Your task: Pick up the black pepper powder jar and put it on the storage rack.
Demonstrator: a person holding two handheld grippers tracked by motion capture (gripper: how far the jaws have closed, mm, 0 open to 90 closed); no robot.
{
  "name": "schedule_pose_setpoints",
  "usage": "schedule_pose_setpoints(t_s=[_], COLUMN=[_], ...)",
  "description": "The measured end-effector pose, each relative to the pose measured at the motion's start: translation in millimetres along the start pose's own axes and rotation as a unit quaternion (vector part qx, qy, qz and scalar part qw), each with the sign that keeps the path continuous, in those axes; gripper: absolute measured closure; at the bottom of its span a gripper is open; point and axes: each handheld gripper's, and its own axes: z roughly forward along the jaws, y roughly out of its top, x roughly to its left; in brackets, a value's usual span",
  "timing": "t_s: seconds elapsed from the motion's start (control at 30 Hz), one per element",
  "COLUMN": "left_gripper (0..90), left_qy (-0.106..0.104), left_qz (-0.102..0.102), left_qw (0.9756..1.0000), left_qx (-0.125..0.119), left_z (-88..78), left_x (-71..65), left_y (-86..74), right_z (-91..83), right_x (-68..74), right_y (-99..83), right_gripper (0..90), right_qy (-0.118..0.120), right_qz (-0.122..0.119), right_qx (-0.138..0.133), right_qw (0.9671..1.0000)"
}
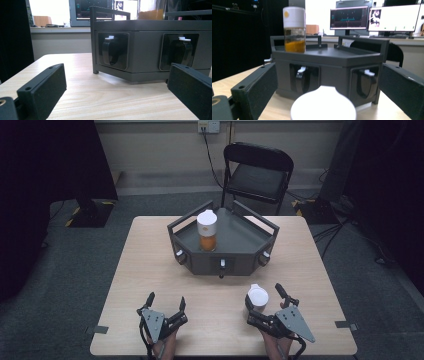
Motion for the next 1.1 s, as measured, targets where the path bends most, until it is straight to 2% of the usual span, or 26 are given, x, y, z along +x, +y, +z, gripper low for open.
schedule_pose_setpoints(t_s=[0.23,0.4,0.6,1.1], left_gripper=[1.2,1.2,1.2,1.3], left_qy=[0.002,0.002,0.002,0.004], left_qz=[0.000,0.000,0.000,0.000], left_qw=[1.0000,1.0000,1.0000,1.0000], left_qx=[0.000,0.000,0.000,0.000], left_z=[-0.1,-0.1,0.0,-0.1], left_x=[-0.7,-0.7,-0.7,-1.4], left_y=[0.0,0.0,-0.1,-0.1], right_z=[3.2,2.6,3.8,5.2], right_x=[2.3,1.6,-0.7,-5.0], right_y=[-3.8,-6.5,-6.2,-5.3], right_gripper=[5.7,11.1,17.6,27.4], right_qy=[-0.002,0.003,0.009,0.017], right_qz=[0.008,0.009,0.010,0.019], right_qx=[0.025,0.037,0.063,0.091], right_qw=[0.9997,0.9993,0.9979,0.9955])
